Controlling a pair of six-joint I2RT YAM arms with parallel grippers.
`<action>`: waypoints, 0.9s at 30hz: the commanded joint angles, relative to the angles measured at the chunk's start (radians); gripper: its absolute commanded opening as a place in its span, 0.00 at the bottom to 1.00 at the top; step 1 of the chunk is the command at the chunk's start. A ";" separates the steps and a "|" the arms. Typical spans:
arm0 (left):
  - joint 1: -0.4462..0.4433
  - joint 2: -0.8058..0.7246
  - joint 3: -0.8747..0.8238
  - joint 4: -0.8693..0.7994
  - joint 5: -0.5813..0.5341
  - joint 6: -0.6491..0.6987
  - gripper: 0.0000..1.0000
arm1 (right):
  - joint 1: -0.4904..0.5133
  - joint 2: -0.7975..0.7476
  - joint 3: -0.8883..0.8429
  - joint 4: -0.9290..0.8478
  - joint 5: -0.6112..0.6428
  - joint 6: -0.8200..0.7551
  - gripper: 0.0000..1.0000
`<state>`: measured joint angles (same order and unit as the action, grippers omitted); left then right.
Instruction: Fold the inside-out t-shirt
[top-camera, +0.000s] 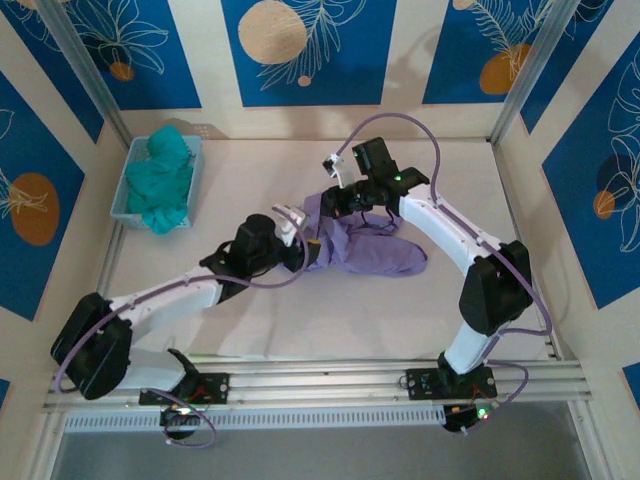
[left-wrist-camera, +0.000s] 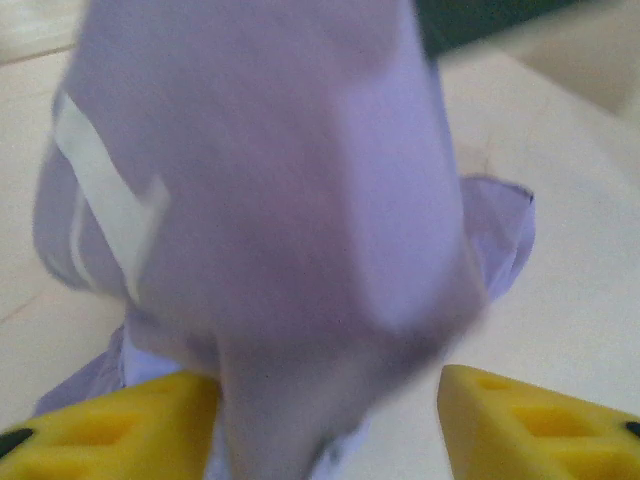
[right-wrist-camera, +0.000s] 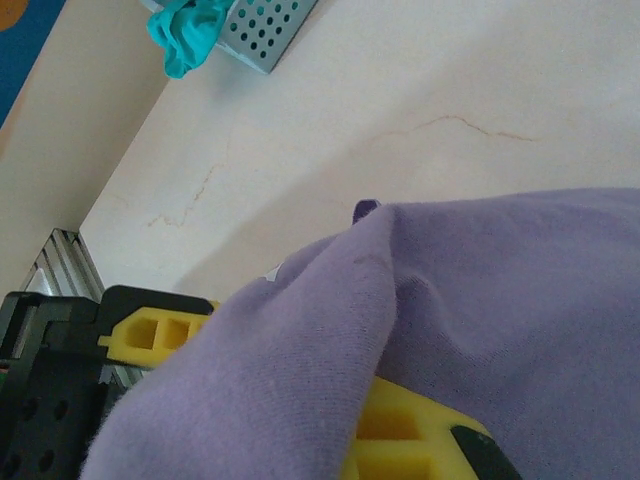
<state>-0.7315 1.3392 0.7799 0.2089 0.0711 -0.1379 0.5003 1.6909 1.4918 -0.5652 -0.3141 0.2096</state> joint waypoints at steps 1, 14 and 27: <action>0.002 0.038 0.061 0.094 0.013 -0.026 0.32 | 0.003 -0.030 -0.031 -0.024 0.034 -0.012 0.07; 0.101 -0.078 0.065 0.005 0.501 -0.328 0.00 | 0.048 -0.153 -0.154 -0.061 0.799 -0.166 0.34; 0.161 -0.076 0.107 -0.066 0.501 -0.344 0.00 | 0.101 -0.588 -0.628 0.287 0.385 -0.167 0.52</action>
<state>-0.5869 1.2716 0.8394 0.1520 0.5343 -0.4660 0.5804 1.1664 0.9463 -0.4232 0.2104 0.0578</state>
